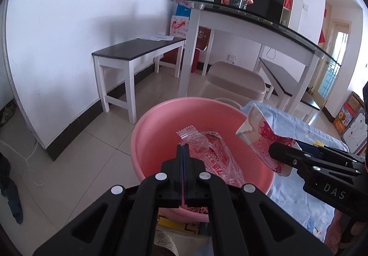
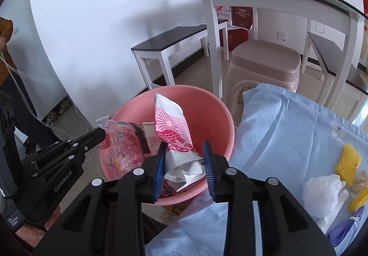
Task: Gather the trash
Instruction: 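Carry both items over the pink bucket and open both grippers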
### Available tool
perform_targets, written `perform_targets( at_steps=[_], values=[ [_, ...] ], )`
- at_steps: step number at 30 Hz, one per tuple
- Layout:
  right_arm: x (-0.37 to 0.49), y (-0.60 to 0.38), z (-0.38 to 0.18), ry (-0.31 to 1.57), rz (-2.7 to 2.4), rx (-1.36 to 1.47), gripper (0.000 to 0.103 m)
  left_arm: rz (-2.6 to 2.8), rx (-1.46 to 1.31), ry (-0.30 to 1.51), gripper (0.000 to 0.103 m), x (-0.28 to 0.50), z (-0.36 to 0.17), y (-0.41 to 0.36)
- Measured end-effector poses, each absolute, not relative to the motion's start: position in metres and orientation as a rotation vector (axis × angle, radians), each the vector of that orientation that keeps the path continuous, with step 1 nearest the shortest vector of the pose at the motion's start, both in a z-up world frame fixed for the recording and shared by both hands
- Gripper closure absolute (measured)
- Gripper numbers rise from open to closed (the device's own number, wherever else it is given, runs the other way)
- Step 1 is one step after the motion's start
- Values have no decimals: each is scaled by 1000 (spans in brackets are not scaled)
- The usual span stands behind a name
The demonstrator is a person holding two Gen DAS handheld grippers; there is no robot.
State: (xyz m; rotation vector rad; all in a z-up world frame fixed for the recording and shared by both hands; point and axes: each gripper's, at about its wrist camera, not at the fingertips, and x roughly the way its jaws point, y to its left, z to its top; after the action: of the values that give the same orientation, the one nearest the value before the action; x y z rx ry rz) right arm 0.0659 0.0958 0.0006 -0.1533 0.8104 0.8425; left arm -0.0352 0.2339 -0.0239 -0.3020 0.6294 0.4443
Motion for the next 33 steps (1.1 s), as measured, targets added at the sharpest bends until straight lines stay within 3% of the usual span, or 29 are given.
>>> perform_targets(
  at_steps=[23,26,29,33],
  values=[
    [75,110,-19,876,854,-185,71,463,-315,704,102,-12,-43,240],
    [74,109,-18,872,858,-190,71,470,-320,700,94,-14,-42,241],
    [74,107,-15,868,872,-178,70,472,-332,685,71,-17,-40,243],
    [73,103,-11,858,879,-160,60,471,-335,661,68,-22,-34,242]
  ],
)
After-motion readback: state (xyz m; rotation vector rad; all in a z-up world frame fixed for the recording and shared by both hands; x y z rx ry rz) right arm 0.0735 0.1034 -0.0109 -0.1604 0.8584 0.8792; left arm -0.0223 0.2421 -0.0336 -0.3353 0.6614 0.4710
